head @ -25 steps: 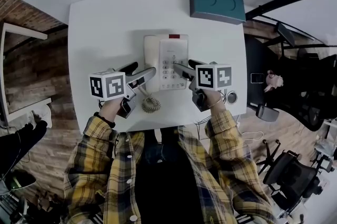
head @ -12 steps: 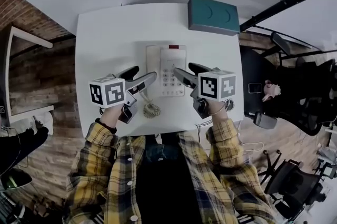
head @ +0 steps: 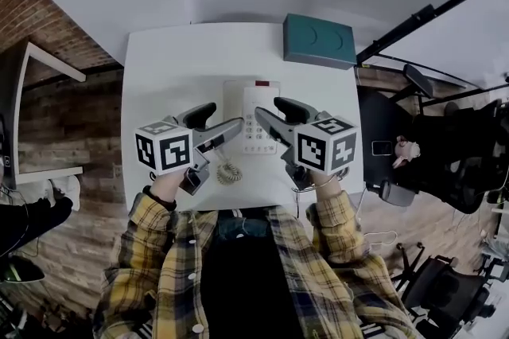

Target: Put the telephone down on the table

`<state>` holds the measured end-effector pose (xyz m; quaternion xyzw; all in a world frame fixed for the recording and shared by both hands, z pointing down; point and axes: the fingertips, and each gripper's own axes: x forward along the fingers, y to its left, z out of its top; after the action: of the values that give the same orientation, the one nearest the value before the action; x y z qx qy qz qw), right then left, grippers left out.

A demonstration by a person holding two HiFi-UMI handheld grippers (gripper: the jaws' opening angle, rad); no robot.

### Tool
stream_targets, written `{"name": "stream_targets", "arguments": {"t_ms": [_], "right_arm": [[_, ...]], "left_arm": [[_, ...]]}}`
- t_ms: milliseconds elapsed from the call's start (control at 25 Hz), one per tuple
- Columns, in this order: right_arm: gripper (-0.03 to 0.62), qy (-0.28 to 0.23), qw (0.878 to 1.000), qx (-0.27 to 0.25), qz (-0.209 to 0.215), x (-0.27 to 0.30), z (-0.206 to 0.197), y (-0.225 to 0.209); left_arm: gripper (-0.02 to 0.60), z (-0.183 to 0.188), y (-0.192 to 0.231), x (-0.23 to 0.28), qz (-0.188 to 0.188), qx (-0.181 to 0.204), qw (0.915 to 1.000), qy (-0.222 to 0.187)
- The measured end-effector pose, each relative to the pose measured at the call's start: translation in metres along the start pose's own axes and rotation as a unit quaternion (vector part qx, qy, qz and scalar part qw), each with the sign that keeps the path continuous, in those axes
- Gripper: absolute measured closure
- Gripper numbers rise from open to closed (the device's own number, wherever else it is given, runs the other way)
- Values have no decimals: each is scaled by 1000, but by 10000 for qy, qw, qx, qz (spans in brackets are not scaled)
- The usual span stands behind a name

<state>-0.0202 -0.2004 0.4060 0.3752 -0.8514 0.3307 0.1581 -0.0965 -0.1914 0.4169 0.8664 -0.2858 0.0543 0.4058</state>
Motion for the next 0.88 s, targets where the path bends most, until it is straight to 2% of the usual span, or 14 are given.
{"name": "stream_targets", "arguments": {"t_ms": [40, 80, 280, 520, 880], "right_arm": [[400, -106, 9999, -75, -41, -3, 5, 3], [416, -200, 9997, -140, -69, -6, 9, 5], [443, -660, 9971, -371, 50, -19, 33, 26], [503, -1365, 9869, -831, 211, -39, 58, 50], [531, -1760, 9786, -991, 392, -54, 71, 69]], "left_arm": [[167, 4, -5, -2, -31, 36, 10000, -50], [167, 7, -10, -5, -55, 73, 9999, -99], [167, 28, -38, -18, -176, 427, 9984, -333], [167, 51, -70, -26, -353, 822, 9940, -628], [172, 64, -98, -34, -452, 1202, 9877, -888]]}}
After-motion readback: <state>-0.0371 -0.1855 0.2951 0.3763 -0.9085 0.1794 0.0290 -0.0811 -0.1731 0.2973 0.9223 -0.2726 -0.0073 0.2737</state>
